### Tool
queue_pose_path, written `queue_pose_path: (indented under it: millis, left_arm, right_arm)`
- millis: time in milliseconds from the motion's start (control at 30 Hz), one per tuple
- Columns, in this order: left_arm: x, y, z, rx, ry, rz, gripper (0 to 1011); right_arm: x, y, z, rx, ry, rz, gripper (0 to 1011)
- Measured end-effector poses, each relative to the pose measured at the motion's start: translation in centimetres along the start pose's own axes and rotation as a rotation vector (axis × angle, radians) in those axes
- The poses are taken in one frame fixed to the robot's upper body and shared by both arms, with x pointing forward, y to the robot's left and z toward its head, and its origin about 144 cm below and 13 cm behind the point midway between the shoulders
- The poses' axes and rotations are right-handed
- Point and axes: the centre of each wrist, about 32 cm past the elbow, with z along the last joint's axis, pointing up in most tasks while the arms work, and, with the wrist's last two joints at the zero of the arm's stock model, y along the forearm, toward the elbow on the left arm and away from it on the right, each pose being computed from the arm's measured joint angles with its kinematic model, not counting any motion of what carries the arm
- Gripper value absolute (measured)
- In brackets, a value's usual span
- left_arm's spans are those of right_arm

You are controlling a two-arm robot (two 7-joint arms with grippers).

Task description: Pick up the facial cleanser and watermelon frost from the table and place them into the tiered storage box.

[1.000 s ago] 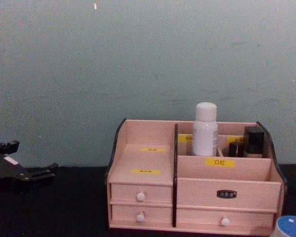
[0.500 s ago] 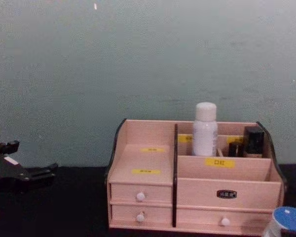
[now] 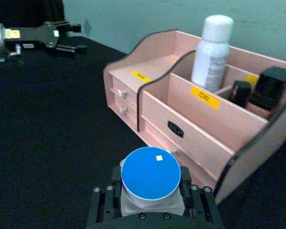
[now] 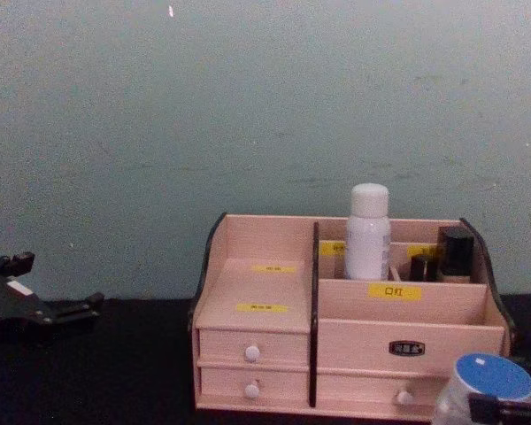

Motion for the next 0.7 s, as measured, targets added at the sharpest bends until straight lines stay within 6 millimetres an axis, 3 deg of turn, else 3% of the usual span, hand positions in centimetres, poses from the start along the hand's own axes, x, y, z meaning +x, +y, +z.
queue_pose_path:
  millis: [700]
  left_arm:
    - [0.0, 0.0, 0.0, 0.000, 0.000, 0.000, 1001]
  right_arm:
    - [0.3, 3.9, 2.9, 0.067, -0.058, 0.098, 710]
